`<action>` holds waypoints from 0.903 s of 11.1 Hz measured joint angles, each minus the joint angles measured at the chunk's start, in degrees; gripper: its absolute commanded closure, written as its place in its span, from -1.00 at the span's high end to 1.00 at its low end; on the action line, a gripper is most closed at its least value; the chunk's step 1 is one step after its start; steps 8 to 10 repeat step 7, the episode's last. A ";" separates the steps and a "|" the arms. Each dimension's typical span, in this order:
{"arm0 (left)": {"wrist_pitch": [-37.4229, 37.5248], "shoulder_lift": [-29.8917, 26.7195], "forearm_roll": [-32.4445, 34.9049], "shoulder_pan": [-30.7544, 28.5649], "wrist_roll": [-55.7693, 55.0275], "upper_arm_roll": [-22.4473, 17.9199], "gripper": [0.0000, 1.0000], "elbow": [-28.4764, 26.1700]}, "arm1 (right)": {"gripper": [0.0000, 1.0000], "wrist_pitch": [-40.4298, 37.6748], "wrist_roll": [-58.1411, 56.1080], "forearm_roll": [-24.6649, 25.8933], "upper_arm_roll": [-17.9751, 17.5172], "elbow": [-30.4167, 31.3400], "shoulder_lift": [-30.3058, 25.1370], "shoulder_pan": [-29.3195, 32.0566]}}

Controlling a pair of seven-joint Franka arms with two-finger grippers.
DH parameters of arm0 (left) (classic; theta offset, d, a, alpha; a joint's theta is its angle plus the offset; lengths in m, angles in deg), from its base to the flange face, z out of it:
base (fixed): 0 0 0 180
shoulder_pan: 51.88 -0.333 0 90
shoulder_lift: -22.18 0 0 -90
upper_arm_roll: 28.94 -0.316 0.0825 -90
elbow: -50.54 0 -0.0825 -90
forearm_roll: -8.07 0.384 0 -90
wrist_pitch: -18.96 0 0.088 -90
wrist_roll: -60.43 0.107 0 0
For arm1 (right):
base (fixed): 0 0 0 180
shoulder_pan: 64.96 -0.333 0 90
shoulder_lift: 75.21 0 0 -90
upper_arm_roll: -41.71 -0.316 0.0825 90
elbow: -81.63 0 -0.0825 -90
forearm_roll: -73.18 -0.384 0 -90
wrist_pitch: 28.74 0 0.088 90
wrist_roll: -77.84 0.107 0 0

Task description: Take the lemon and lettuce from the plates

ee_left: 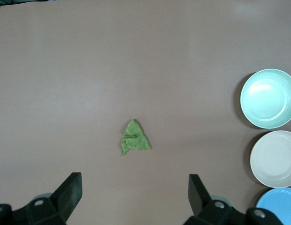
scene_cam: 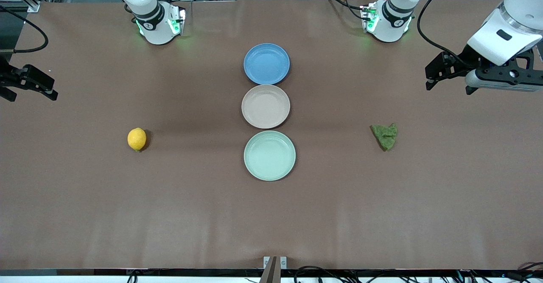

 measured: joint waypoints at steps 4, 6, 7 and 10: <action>0.05 0.05 0.00 -0.14 0.00 -0.01 1.00 0.00 | 1.00 0.69 0.01 -0.12 -0.01 -0.02 0.00 -0.01; 0.06 0.10 0.00 -0.14 0.00 -0.01 1.00 0.00 | 1.00 0.68 0.02 -0.14 -0.01 -0.02 0.00 -0.04; 0.06 0.13 0.00 -0.14 0.00 -0.01 1.00 0.00 | 1.00 0.60 0.02 -0.15 -0.02 -0.02 0.00 -0.08; 0.06 0.13 0.00 -0.14 0.00 -0.01 1.00 0.00 | 1.00 0.60 0.02 -0.15 -0.02 -0.02 0.00 -0.08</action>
